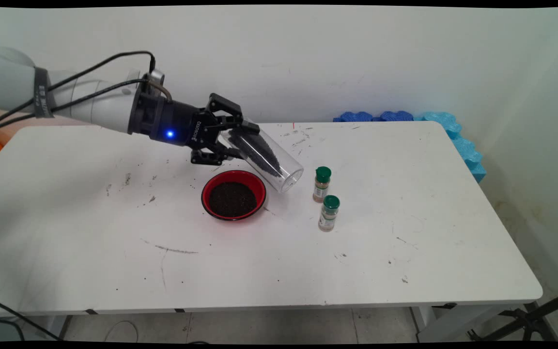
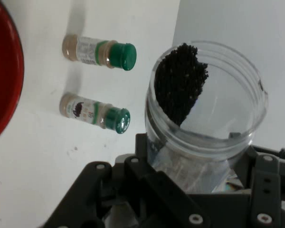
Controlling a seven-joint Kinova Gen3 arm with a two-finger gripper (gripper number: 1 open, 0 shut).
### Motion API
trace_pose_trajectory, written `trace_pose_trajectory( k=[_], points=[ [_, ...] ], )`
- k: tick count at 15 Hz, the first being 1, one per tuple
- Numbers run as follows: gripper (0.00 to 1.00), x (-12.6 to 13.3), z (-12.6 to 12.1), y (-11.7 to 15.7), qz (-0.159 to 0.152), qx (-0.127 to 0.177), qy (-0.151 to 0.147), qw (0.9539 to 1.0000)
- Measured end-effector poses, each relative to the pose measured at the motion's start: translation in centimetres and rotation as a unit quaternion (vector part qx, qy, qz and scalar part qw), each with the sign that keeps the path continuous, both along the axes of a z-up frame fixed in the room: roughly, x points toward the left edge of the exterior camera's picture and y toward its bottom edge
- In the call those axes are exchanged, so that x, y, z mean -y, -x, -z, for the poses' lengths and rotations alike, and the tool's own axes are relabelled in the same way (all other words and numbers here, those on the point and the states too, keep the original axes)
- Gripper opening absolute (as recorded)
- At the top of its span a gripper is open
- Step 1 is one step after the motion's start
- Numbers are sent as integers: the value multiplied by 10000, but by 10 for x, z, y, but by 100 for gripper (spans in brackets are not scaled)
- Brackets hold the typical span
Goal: Pour the black seasoning powder in the red bowl
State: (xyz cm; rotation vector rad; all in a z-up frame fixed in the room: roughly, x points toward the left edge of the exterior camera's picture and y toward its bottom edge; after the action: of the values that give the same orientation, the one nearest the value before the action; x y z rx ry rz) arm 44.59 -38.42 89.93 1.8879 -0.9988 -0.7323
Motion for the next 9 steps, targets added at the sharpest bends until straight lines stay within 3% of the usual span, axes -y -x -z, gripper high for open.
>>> trace_pose_trajectory(
  k=[3, 5, 8, 9],
  points=[
    [0, 2, -11, -1, 342, 366, 476, 9976],
    [0, 3, -19, 0, 575, 583, 797, 9934],
    [0, 3, -32, 3, 981, 870, 1331, 9824],
    [0, 3, -37, 5, 1162, 982, 1567, 9759]
  ],
)
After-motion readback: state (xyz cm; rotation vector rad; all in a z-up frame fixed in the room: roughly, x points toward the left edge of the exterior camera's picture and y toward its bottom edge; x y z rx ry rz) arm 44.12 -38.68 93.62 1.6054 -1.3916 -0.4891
